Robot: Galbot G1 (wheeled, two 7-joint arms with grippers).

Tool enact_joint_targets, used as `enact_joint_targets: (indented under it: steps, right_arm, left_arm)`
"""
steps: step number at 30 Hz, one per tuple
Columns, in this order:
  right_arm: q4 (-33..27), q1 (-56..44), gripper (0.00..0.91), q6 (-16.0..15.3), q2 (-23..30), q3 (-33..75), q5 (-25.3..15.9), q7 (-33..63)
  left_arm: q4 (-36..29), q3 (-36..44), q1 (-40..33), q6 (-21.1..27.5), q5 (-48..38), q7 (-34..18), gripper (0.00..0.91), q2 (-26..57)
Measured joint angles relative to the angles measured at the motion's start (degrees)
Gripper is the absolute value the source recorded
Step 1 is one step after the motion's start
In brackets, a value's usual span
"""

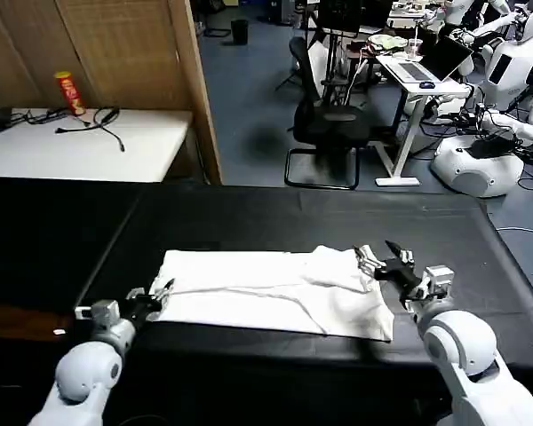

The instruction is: Fold and organize the clothes.

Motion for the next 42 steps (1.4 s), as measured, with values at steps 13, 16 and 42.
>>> enact_joint_targets:
  steps: [13, 16, 42]
  right_arm:
    - [0.6, -1.2, 0.878, 0.0, 0.9, 1.9, 0.1, 0.0]
    - [0.6, -1.4, 0.878, 0.0, 1.3, 2.1, 0.1, 0.2]
    - [2.7, -5.5, 0.878, 0.1, 3.1, 5.3, -3.5, 0.5]
  left_arm:
    - [0.9, -1.3, -1.1, -2.4, 11.3, 1.2, 0.0, 3.1]
    - [1.6, -2.7, -0.4, -3.6, 14.7, 1.1, 0.0, 7.3]
    - [-12.3, 7.3, -1.2, 5.1, 4.8, -7.7, 0.0, 6.0]
